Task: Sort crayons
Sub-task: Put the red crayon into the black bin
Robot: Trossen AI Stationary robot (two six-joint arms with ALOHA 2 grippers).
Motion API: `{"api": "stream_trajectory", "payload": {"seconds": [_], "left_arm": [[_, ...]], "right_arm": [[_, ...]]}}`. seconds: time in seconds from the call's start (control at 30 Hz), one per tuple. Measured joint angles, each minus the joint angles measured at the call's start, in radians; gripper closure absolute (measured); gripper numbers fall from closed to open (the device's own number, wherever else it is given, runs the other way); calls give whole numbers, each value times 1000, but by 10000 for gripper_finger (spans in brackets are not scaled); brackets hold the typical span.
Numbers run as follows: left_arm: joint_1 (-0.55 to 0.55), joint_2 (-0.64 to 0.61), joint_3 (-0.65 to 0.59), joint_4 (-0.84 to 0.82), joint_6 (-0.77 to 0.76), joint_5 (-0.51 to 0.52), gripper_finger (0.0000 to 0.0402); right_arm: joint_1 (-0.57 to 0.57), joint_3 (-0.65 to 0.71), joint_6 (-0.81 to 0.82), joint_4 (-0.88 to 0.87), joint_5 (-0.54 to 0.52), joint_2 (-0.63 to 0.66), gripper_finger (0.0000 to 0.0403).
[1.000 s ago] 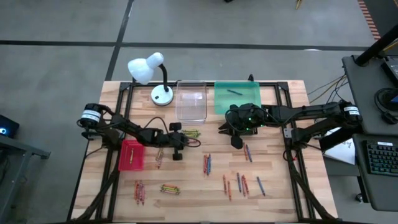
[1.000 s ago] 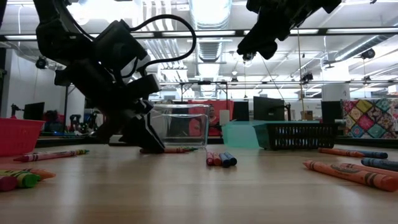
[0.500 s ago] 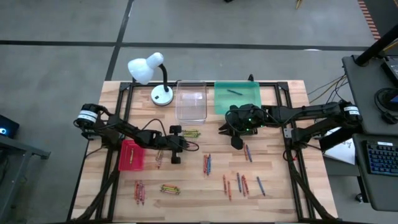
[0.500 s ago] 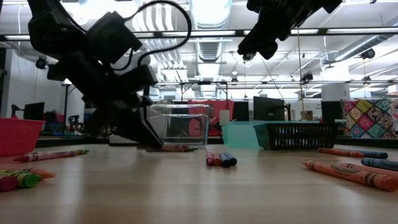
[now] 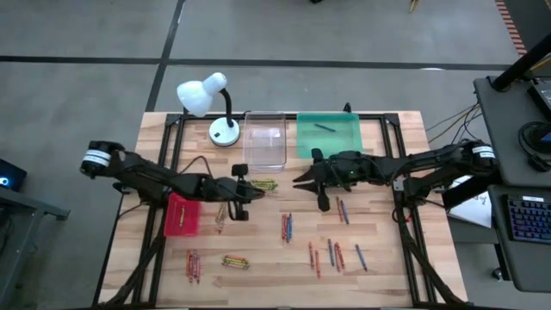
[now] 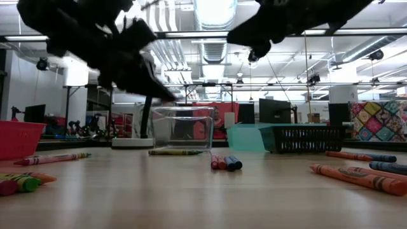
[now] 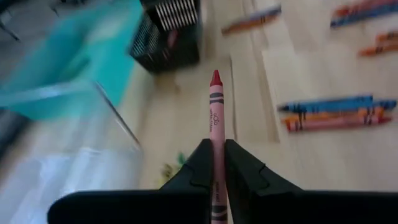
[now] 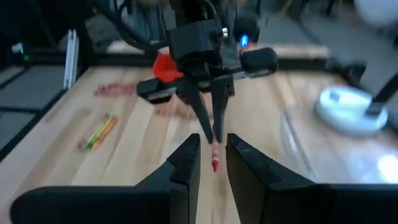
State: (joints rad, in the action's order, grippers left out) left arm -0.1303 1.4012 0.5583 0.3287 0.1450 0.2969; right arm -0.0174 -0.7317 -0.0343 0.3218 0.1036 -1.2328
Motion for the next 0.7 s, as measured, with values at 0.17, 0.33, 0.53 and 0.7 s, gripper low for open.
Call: {"api": "stream_trajectory", "payload": {"seconds": [0.17,0.33,0.53,0.7], "left_arm": [[0,-166,0,42,38,7,401],[-5,-260,-27,185,-21,8,401],[-34,-234,-105,494,-60,8,401],[-52,-197,-122,590,-61,8,402]], "right_arm": [[2,18,-33,198,6,-71,335],[34,18,-93,411,9,-150,335],[55,4,-146,529,6,-209,335],[54,-12,-118,531,-1,-210,335]]}}
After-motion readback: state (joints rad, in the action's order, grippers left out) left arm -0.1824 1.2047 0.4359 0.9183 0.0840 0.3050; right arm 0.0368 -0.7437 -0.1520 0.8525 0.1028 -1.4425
